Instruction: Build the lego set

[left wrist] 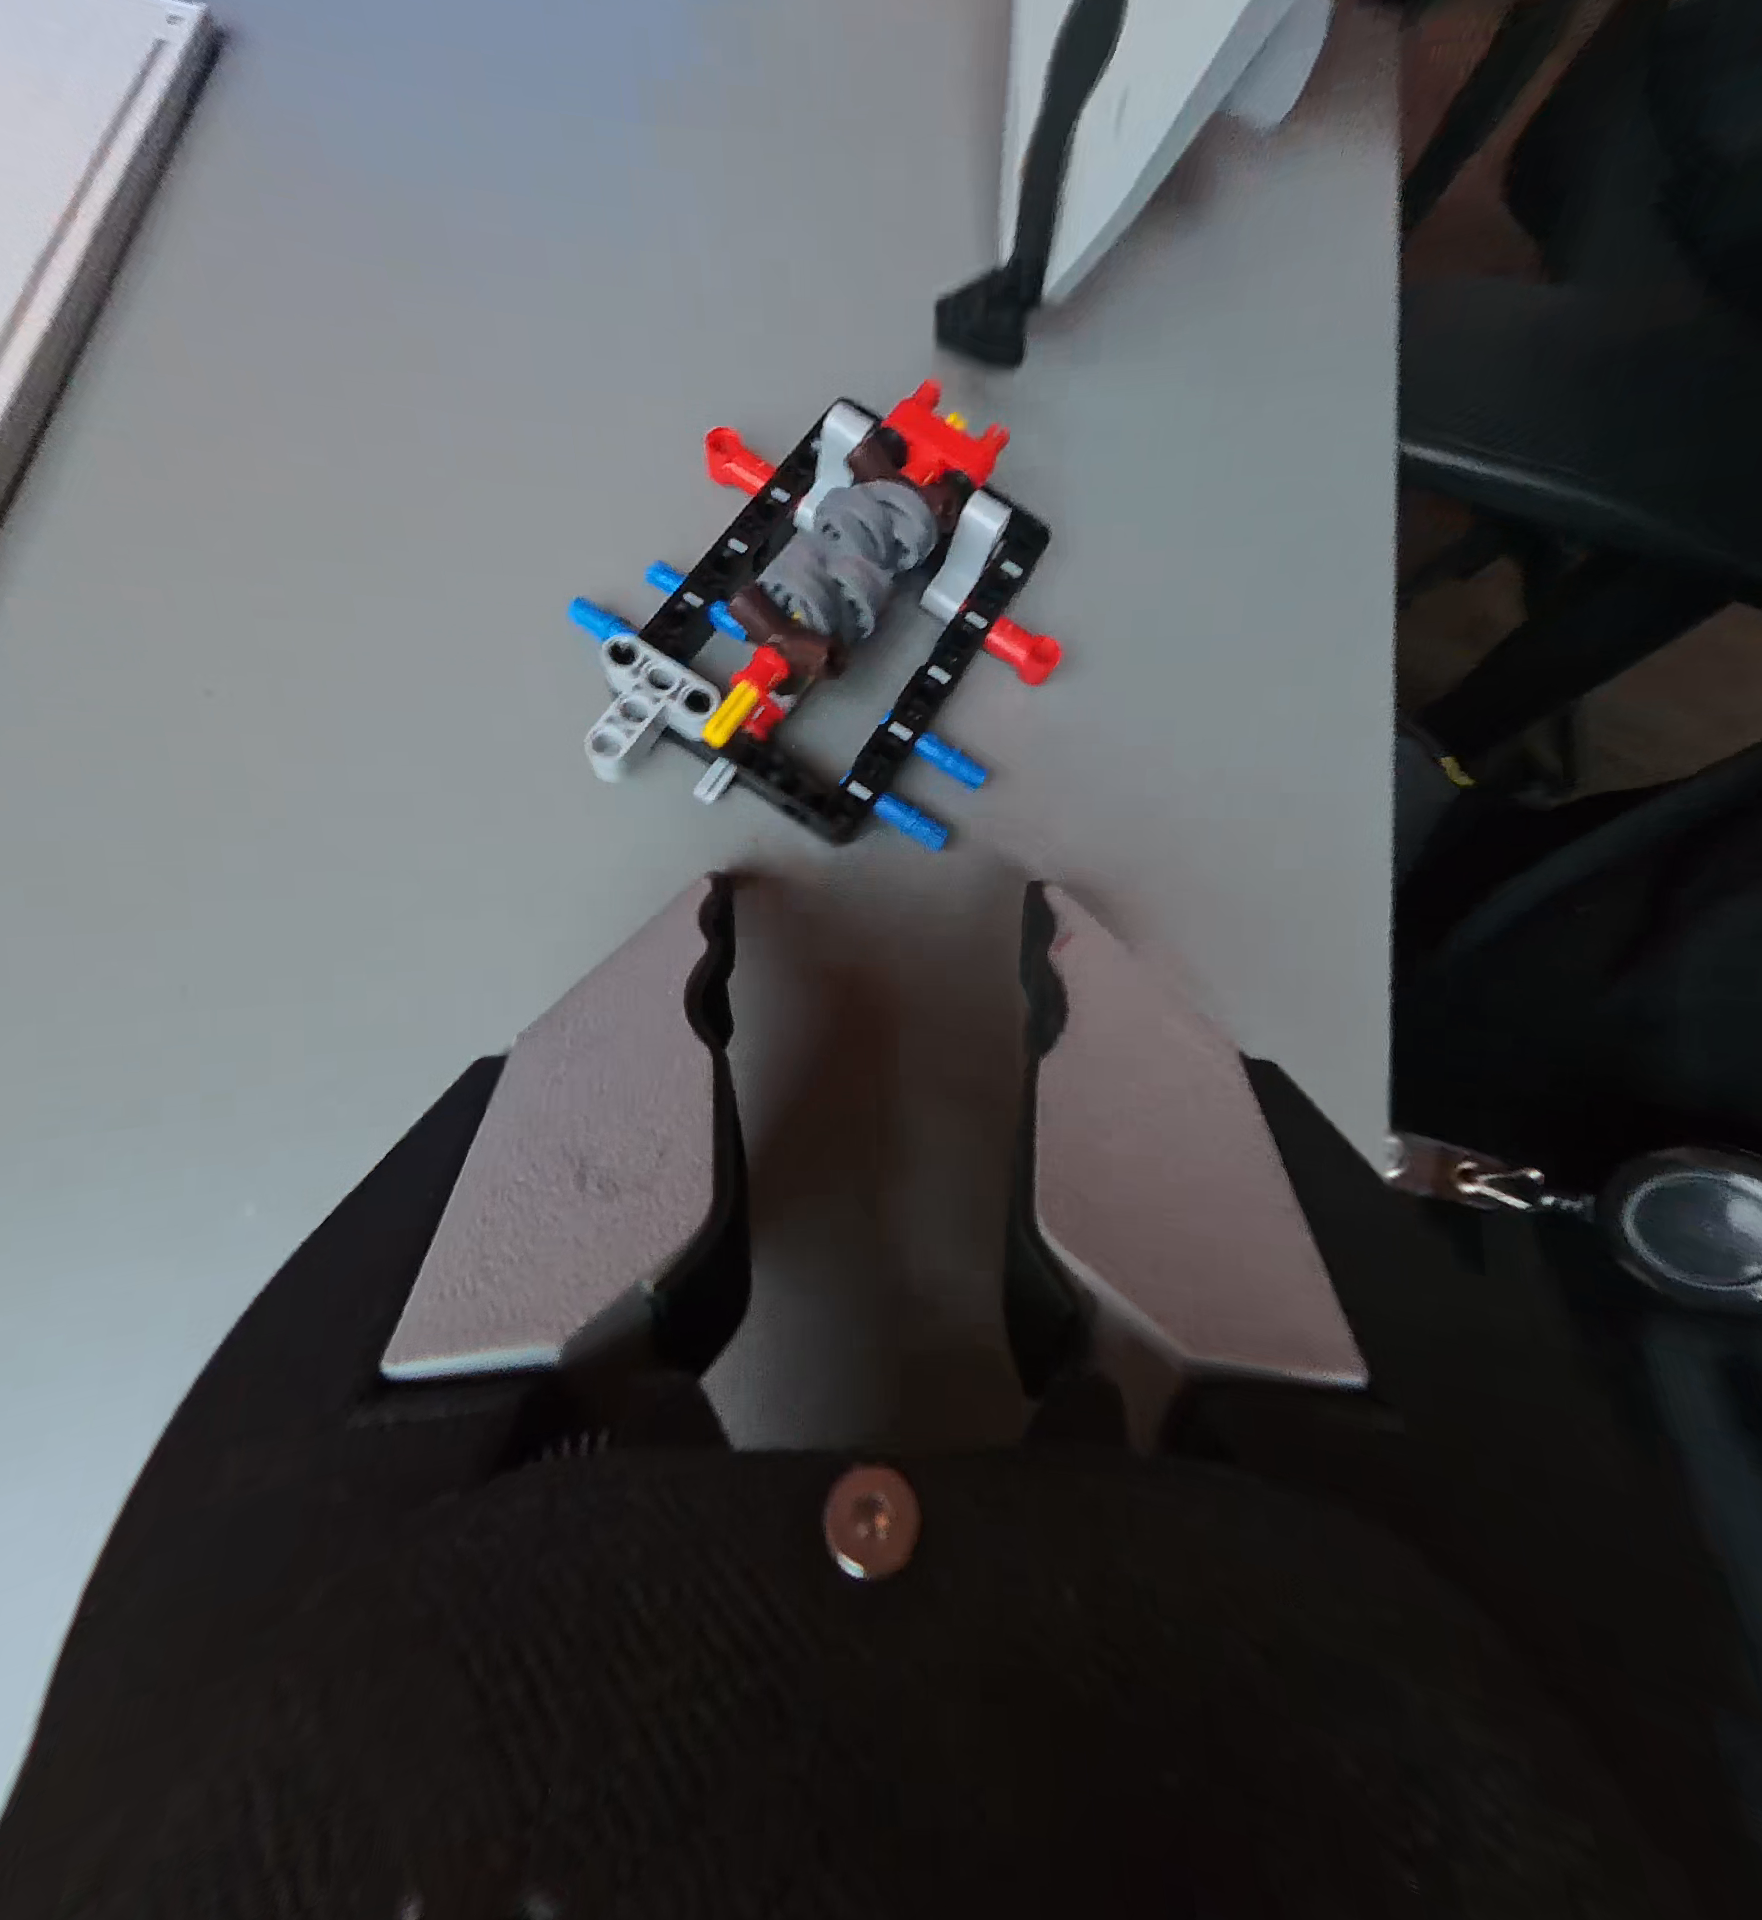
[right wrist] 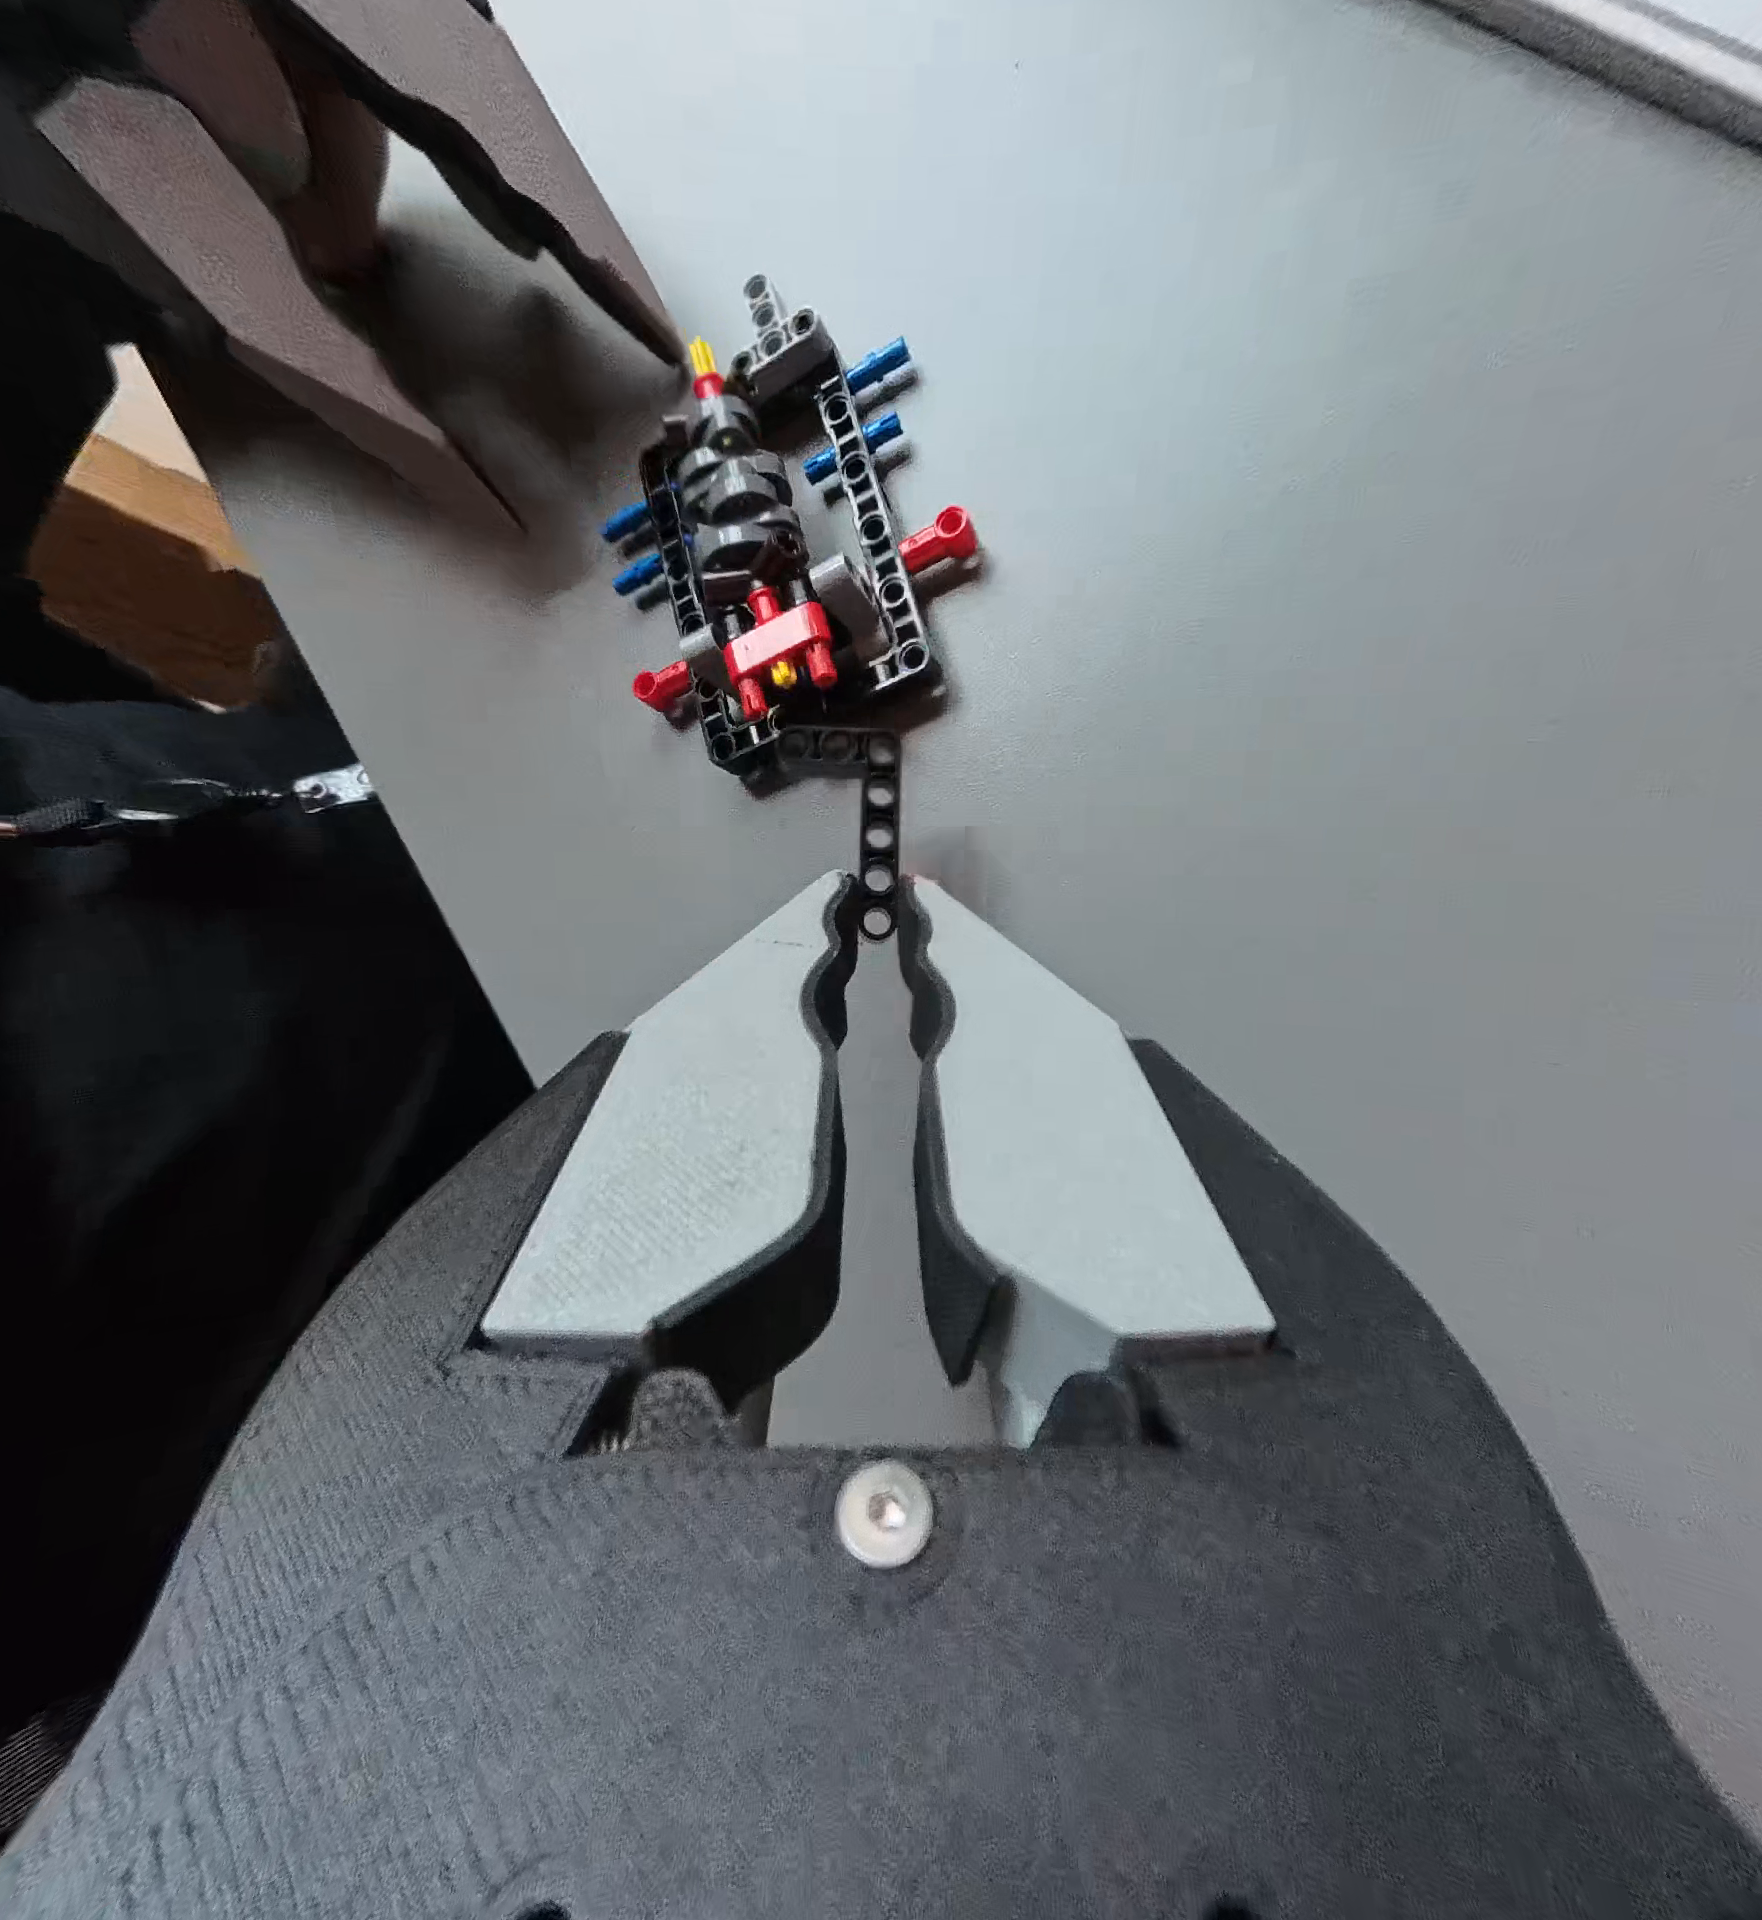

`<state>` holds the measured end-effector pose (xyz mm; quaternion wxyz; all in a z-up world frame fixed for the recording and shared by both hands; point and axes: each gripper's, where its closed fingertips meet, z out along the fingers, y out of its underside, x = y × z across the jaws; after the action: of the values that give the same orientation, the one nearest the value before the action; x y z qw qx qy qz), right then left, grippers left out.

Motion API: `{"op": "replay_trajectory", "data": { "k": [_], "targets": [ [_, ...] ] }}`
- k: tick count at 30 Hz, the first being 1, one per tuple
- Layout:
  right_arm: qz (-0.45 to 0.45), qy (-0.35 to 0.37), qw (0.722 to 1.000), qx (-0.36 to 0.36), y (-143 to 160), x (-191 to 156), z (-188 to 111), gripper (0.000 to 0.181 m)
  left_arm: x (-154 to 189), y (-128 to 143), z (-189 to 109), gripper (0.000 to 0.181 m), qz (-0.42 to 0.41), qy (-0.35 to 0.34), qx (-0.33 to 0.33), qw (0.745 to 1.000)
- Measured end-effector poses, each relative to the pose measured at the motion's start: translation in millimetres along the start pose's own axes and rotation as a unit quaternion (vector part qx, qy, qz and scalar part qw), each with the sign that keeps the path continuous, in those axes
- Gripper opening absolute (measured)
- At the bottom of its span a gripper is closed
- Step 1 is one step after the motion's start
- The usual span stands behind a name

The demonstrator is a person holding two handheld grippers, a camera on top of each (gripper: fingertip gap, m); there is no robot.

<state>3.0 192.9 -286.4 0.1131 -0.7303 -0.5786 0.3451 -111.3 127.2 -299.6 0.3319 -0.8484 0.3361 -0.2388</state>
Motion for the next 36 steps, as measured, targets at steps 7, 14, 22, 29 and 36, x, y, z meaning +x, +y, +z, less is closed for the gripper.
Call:
{"op": "replay_trajectory", "data": {
  "k": [7, 14, 22, 29, 36],
  "targets": [
    [-0.021, 0.002, 0.999, -0.038, -30, -29, -16, 0.004, -3, -29, -24, 0.041, 0.134, -0.141, 0.01, 0.981],
    [-0.026, -0.092, 0.99, -0.101, -46, -71, 9, 0.004, 27, -60, -2, 0.036, 0.256, -0.168, 0.005, 0.952],
    [-0.001, -0.114, 0.985, -0.127, -46, -75, 18, 0.003, 28, -56, -2, 0.007, 0.322, -0.211, 0.013, 0.923],
    [0.015, -0.136, 0.981, -0.134, -49, -73, 27, 0.004, 21, -51, -3, 0.008, 0.307, -0.208, 0.021, 0.928],
    [0.01, -0.135, 0.983, -0.127, -50, -73, 38, 0.004, 16, -38, 0, 0.005, 0.312, -0.211, 0.037, 0.926]
  ]
}}
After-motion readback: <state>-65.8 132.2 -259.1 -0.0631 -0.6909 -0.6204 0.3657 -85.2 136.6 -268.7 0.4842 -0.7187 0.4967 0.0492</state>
